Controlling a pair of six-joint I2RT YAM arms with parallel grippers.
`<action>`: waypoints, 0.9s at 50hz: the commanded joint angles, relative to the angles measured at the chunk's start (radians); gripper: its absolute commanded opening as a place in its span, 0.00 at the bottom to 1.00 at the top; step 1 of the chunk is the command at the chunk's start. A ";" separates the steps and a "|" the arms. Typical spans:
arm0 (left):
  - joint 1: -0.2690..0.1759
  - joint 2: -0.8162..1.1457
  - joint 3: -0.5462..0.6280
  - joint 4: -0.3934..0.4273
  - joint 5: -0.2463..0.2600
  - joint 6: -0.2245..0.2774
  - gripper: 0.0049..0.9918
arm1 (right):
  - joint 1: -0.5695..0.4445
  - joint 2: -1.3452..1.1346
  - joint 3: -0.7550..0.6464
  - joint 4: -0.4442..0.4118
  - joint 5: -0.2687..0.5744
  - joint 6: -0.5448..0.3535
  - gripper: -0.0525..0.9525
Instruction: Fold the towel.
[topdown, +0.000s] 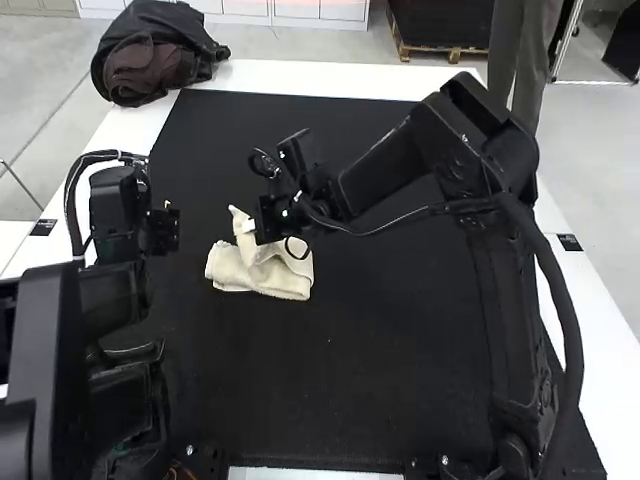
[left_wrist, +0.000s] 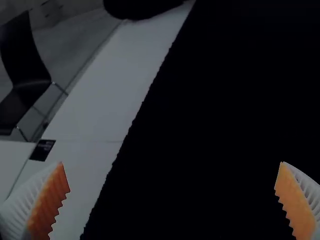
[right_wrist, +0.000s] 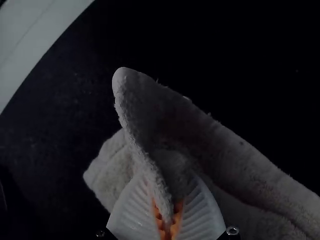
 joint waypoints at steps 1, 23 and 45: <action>0.013 0.003 -0.014 0.008 0.013 -0.004 0.98 | 0.022 0.012 0.050 0.003 0.006 0.013 0.03; 0.013 0.000 -0.014 0.014 0.011 -0.004 0.98 | 0.025 0.028 0.088 0.000 0.004 0.008 0.84; 0.014 -0.002 -0.014 0.016 0.016 -0.002 0.98 | -0.059 -0.081 0.031 0.031 -0.017 0.005 0.18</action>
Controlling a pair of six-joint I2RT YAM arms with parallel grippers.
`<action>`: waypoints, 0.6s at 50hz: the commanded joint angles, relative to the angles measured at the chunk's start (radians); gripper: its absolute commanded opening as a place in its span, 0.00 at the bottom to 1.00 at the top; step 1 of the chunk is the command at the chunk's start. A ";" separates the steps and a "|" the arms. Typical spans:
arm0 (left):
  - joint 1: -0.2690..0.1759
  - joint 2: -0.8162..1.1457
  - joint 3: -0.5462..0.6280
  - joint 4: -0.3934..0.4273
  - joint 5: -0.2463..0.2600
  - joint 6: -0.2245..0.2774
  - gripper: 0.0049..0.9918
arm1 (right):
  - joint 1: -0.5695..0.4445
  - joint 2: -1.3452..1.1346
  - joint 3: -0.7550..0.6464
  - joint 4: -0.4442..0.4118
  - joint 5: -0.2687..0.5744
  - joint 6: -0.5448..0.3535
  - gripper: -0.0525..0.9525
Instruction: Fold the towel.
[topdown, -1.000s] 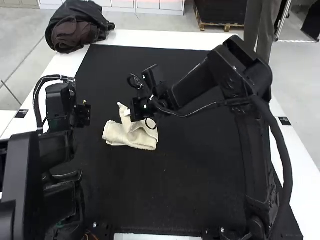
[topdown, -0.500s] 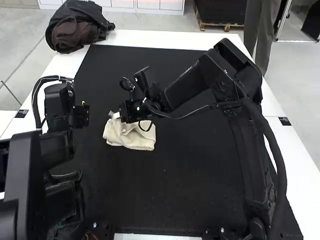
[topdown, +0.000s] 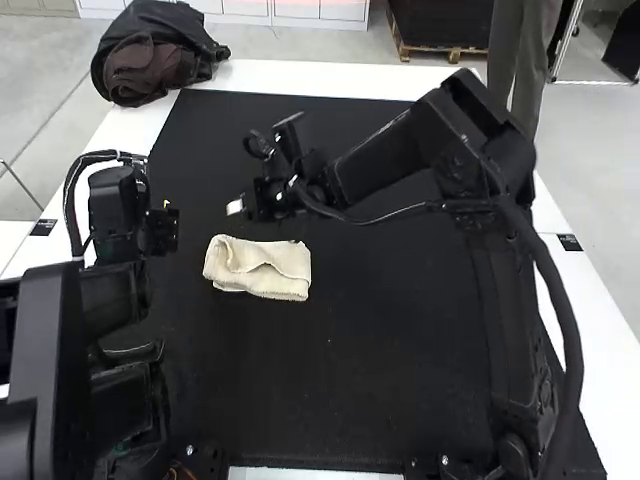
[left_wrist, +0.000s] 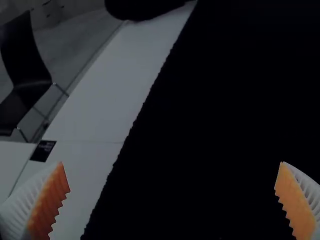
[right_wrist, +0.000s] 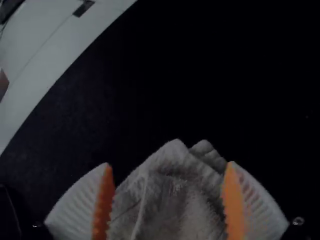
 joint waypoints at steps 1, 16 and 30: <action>0.008 -0.002 -0.012 0.009 0.012 -0.004 0.98 | -0.041 -0.075 -0.046 0.048 -0.015 -0.002 0.13; 0.008 -0.009 -0.009 0.013 0.015 -0.002 0.98 | -0.041 -0.080 -0.167 0.154 -0.043 0.021 0.03; 0.008 -0.014 -0.009 0.013 0.014 -0.004 0.98 | -0.036 -0.043 -0.205 0.203 -0.055 0.021 0.03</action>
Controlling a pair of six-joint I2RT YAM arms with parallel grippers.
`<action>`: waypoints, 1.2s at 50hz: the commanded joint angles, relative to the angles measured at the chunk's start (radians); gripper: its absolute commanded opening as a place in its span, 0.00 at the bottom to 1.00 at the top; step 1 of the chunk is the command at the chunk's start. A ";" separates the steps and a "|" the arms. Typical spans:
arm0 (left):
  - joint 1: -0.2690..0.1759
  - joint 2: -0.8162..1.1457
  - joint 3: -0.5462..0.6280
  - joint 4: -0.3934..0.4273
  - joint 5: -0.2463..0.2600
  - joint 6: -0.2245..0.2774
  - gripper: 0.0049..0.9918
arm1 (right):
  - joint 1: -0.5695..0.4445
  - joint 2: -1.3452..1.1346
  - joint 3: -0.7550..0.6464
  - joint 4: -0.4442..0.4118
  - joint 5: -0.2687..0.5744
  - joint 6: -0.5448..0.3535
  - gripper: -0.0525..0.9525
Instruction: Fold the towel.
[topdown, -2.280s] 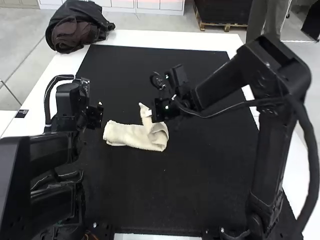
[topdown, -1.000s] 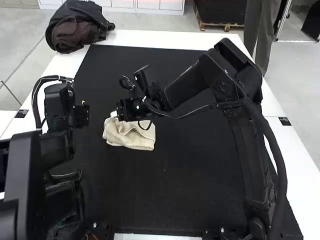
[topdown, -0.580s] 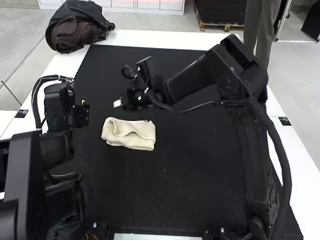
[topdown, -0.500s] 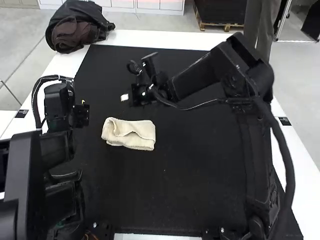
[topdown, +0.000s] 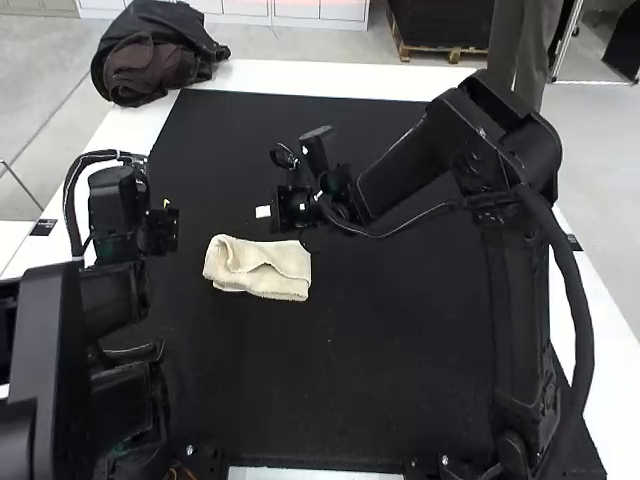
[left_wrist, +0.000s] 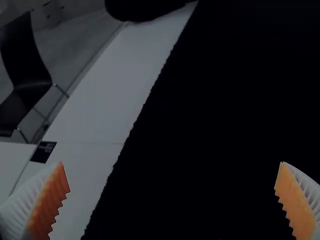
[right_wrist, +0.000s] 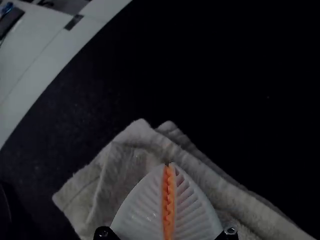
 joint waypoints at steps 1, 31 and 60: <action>0.008 -0.013 -0.010 0.010 0.013 -0.004 0.98 | 0.013 0.019 -0.008 0.030 -0.024 0.010 0.03; 0.008 -0.016 0.007 0.013 0.012 -0.010 0.98 | 0.062 0.123 -0.011 0.109 -0.038 0.020 0.03; 0.010 -0.082 0.027 -0.019 0.012 -0.025 0.98 | 0.106 0.244 0.002 0.196 -0.049 0.043 0.03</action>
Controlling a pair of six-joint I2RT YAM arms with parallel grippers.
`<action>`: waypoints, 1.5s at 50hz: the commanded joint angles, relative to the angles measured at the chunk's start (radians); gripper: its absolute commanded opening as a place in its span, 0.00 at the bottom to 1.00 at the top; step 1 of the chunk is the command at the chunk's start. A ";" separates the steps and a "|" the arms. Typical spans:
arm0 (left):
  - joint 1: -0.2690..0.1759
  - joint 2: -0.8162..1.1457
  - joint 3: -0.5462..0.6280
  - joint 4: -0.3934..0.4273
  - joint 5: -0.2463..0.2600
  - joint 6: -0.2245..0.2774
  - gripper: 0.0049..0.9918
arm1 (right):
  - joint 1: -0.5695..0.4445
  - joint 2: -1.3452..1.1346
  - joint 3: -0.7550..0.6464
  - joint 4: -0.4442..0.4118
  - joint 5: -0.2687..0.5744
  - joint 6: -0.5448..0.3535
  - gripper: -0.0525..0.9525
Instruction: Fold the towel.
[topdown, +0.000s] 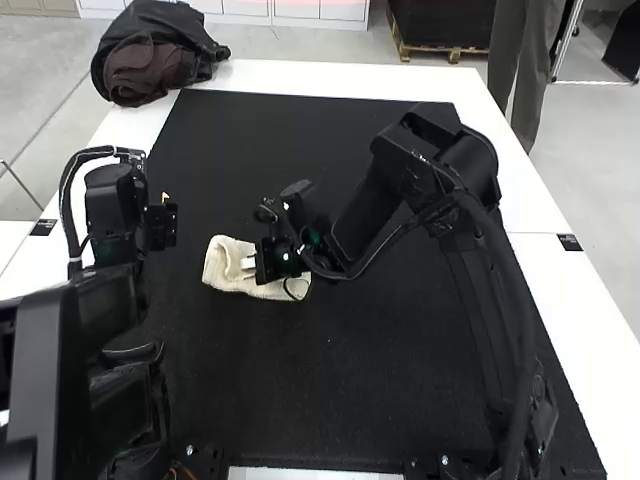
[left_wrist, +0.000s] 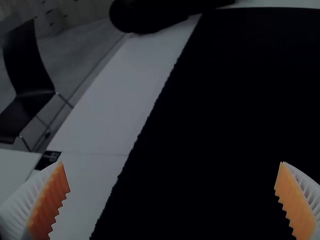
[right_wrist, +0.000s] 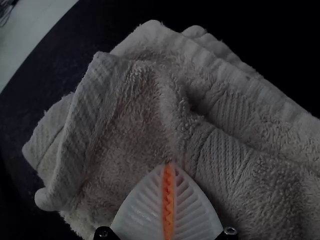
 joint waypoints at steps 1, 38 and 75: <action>0.010 -0.024 0.030 -0.002 0.014 -0.017 0.98 | 0.022 0.019 0.003 0.010 -0.017 0.011 0.03; 0.006 -0.028 0.174 -0.079 0.020 -0.043 0.98 | -0.111 -0.297 -0.002 -0.114 -0.027 0.035 0.03; -0.114 -0.061 0.405 -0.277 0.017 -0.145 0.98 | -0.481 -0.902 -0.098 -0.324 -0.033 0.043 0.60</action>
